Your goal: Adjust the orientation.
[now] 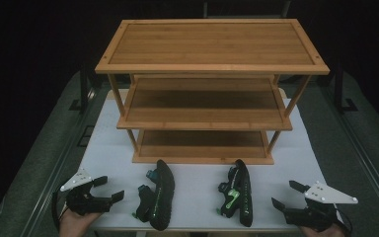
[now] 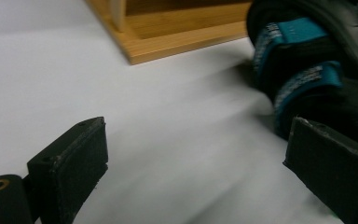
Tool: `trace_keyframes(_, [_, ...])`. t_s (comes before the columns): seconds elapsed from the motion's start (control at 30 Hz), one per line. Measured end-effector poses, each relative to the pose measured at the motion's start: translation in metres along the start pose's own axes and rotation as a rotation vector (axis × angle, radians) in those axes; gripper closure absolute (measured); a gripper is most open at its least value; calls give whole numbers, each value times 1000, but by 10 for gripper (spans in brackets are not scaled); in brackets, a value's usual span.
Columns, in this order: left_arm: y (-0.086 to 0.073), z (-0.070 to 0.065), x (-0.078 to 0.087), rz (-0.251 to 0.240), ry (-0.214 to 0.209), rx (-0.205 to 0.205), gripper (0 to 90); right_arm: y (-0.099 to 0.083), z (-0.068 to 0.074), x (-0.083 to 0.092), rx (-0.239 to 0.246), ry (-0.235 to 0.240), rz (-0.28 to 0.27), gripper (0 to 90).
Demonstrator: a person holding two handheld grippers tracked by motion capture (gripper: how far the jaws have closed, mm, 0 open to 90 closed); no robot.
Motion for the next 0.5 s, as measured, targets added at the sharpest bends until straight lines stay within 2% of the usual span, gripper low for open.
trace_keyframes(0.13, [3, -11, 2, -16, -44, -19, 74, 14, 9, 5, 21, 15, -36, 171])
trace_keyframes(0.17, [3, -11, 2, -16, -44, -19, 111, 18, 12, 6, 24, 21, -42, 171])
trace_keyframes(0.2, [6, -18, 5, -43, -98, -34, 161, 22, 15, 5, 29, 29, -46, 175])
trace_keyframes(0.27, [11, -26, 6, -58, -124, -35, 207, 28, 21, 4, 38, 62, -49, 223])
trace_keyframes(0.3, [11, -26, 6, -58, -124, -35, 217, 32, 24, 4, 44, 76, -56, 226])
trace_keyframes(0.33, [16, -35, 6, -68, -161, -54, 242, 36, 27, 3, 47, 84, -60, 226])
trace_keyframes(0.43, [23, -47, 1, -53, -192, -84, 259, 46, 34, -1, 70, 108, -53, 241])
trace_keyframes(0.5, [25, -55, -4, -44, -224, -98, 311, 53, 38, -4, 81, 126, -48, 268])
Point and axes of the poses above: each handheld gripper's, and its own axes: x roughly backward along the jaws, y roughly out of its top, z roughly to its left, the point moved 7 cm from there along -x, roughly forward along the jaws, and after that the axes turned 2 degrees about x, right-handed, at the moved point
